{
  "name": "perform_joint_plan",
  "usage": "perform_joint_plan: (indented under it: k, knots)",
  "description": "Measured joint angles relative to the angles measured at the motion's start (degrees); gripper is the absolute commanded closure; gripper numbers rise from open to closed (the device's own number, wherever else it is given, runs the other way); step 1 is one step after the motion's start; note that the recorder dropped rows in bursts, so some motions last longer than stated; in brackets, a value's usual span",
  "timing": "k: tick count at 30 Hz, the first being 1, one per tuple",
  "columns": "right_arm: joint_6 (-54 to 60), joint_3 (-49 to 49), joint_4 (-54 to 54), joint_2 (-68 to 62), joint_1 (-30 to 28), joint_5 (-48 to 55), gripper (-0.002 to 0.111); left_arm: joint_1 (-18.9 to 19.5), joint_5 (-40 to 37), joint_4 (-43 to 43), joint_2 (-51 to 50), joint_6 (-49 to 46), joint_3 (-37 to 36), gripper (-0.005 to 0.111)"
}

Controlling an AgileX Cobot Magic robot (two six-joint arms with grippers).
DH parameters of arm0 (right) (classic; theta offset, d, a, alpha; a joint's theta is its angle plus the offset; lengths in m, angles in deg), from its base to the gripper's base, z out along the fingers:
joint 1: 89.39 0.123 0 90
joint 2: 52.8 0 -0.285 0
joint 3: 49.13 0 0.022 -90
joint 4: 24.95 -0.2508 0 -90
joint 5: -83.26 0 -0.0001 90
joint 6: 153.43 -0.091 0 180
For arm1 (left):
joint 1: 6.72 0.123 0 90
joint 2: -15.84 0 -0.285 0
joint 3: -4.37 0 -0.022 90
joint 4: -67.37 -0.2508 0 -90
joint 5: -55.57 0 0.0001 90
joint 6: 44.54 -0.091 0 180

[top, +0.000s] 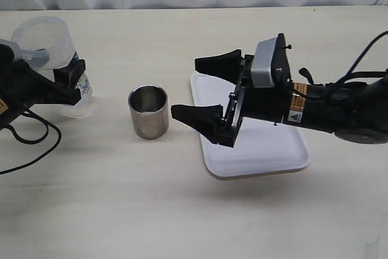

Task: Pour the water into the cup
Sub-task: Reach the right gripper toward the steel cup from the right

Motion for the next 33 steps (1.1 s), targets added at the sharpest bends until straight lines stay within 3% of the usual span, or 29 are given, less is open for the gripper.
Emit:
perform_joint_plan:
  k: [10,33]
  knots:
    - [0.1,9.2,-2.3,-8.8,4.9,7.2,0.011,0.0,0.0,0.0,0.0,0.0,0.0,0.107]
    - [0.1,19.4,0.2,-20.0,5.0,9.7,0.011,0.0,0.0,0.0,0.0,0.0,0.0,0.107]
